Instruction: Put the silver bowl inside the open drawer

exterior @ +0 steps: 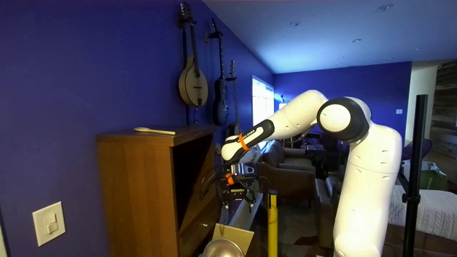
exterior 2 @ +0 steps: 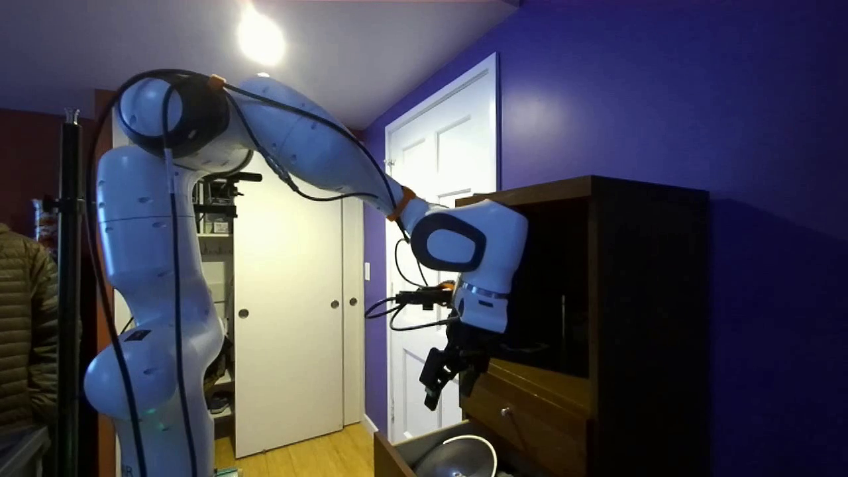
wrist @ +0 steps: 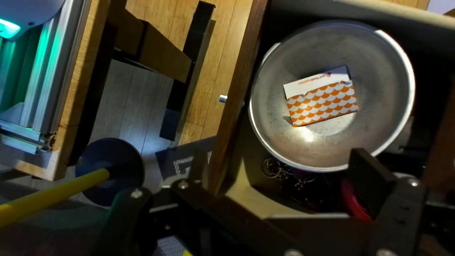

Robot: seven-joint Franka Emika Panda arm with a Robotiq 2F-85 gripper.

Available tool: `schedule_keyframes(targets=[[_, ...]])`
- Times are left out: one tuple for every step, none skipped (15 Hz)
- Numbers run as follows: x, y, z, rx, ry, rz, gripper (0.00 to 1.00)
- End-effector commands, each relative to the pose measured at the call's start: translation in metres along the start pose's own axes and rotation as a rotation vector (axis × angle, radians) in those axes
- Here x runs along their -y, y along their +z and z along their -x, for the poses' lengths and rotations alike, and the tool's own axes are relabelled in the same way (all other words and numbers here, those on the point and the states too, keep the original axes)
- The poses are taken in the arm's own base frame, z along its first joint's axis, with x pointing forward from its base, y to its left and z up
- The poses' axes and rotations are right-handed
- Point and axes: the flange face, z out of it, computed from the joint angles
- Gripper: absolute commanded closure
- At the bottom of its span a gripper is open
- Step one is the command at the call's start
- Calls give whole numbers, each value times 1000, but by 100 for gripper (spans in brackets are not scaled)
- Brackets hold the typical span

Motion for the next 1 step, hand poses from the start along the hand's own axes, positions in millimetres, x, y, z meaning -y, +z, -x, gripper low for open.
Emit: schedule_keyframes(targets=[[-6,-9,4,26,-44,-14,0]])
